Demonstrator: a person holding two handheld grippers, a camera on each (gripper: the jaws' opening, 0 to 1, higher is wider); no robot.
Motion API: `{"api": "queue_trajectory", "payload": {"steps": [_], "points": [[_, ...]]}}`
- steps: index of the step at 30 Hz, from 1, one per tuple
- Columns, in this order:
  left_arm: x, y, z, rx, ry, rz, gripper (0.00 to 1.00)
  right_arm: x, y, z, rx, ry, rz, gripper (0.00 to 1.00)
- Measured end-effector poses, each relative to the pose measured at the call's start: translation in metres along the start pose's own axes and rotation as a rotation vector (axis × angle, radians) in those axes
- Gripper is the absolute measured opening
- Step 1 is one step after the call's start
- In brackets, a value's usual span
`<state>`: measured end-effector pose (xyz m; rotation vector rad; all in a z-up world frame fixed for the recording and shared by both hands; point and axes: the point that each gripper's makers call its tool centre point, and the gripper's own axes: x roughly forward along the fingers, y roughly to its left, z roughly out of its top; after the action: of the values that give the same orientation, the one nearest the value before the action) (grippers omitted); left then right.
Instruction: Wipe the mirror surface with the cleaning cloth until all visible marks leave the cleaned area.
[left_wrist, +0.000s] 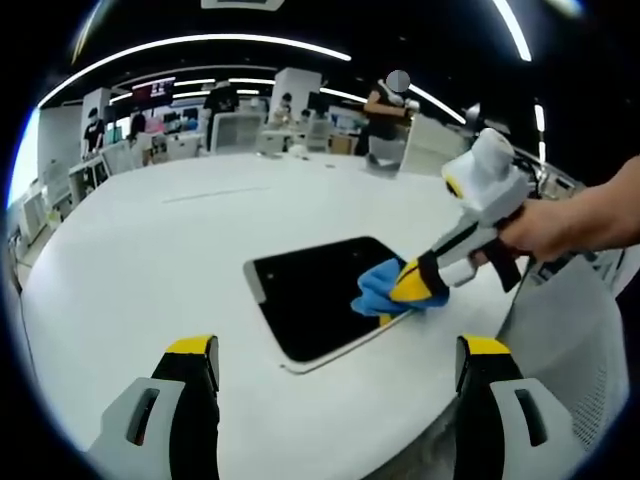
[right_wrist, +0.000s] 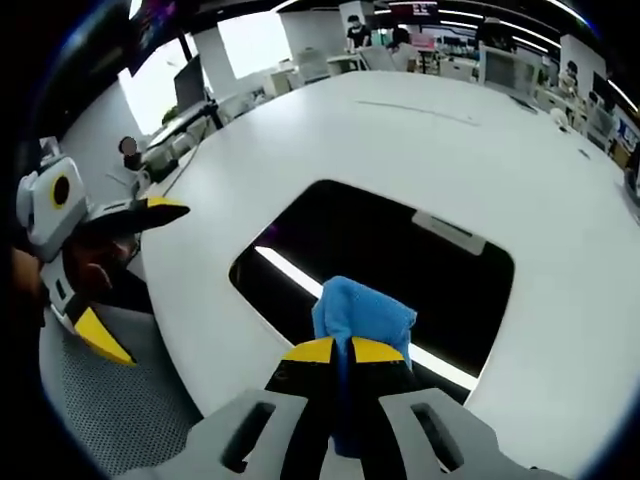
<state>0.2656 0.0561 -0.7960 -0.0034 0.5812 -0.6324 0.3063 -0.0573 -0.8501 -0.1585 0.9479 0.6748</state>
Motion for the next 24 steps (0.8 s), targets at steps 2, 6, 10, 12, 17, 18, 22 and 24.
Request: {"api": "queue_trajectory", "payload": {"steps": [2,6,10,12,17,18,22,24], "points": [[0.0,-0.001,0.0,0.003,-0.001,-0.001,0.99,0.001,0.003,0.002,-0.005,0.002,0.003,0.0],[0.0,-0.001,0.0,0.002,-0.002,-0.003,0.99,0.005,0.009,0.005,-0.008,0.001,0.01,0.0],[0.0,-0.001,0.002,-0.008,-0.014,-0.005,0.99,0.009,0.015,0.008,-0.011,0.003,0.017,0.0],[0.0,-0.001,0.002,-0.008,-0.014,-0.005,0.99,0.011,0.017,0.01,-0.011,0.004,0.021,0.0],[0.0,-0.001,0.002,-0.007,-0.011,0.0,0.99,0.016,0.025,0.014,-0.011,0.002,0.034,0.0],[0.0,-0.001,0.002,-0.007,-0.012,-0.002,0.99,0.016,0.027,0.015,-0.014,0.003,0.035,0.0],[0.0,-0.001,0.002,0.004,-0.008,-0.004,0.99,0.02,0.034,0.018,-0.033,0.006,0.041,0.0],[-0.001,-0.002,0.002,0.006,-0.01,-0.004,0.99,0.022,0.038,0.021,-0.049,0.01,0.047,0.0]]}}
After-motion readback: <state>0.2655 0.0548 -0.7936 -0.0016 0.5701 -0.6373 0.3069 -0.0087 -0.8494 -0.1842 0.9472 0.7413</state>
